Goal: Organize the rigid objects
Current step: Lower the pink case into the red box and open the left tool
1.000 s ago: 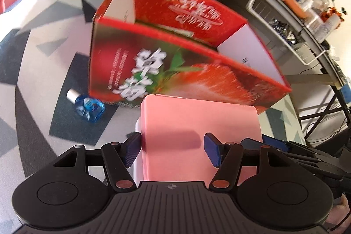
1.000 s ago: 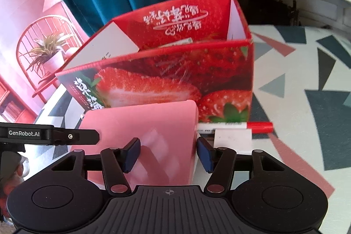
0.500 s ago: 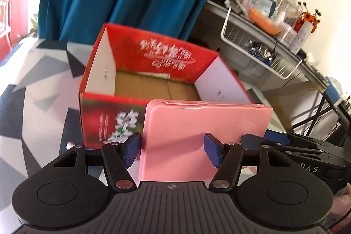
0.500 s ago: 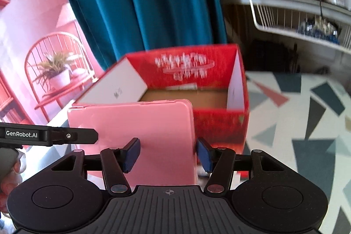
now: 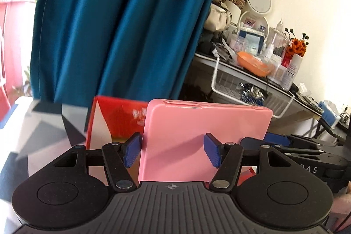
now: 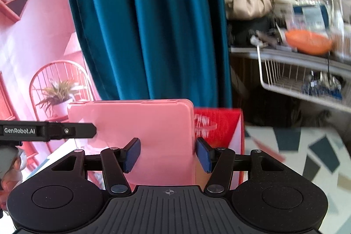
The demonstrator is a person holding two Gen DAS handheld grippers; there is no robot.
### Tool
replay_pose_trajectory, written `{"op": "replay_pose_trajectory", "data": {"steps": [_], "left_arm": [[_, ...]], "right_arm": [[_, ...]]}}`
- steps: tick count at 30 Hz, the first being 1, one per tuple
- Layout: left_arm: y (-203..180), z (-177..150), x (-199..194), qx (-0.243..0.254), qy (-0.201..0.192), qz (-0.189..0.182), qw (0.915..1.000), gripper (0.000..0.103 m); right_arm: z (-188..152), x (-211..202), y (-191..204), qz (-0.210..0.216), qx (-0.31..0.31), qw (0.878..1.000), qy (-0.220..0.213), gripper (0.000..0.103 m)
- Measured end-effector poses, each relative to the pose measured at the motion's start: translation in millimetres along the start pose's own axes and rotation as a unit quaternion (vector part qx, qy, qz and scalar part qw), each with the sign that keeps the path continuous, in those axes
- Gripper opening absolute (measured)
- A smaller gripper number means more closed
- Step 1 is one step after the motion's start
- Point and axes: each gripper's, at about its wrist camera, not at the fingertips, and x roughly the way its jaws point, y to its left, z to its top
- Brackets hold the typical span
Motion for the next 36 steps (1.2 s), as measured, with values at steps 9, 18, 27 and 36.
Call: {"op": "replay_pose_trajectory", "data": {"steps": [9, 18, 27, 36], "left_arm": [[35, 4, 61, -0.056, 0.062, 0.012, 0.9964, 0.063], [37, -22, 92, -0.014, 0.123, 0.039, 0.9916, 0.060], [33, -28, 106, 0.039, 0.143, 0.053, 0.9875, 0.060], [26, -32, 118, 0.073, 0.166, 0.071, 0.9809, 0.060]], "right_arm": [[-1, 80, -21, -0.012, 0.016, 0.998, 0.059, 0.052], [-34, 125, -32, -0.024, 0.054, 0.988, 0.145, 0.053], [-42, 137, -27, -0.042, 0.021, 0.985, 0.167, 0.053], [-47, 155, -22, -0.064, 0.005, 0.979, 0.191, 0.054]]}}
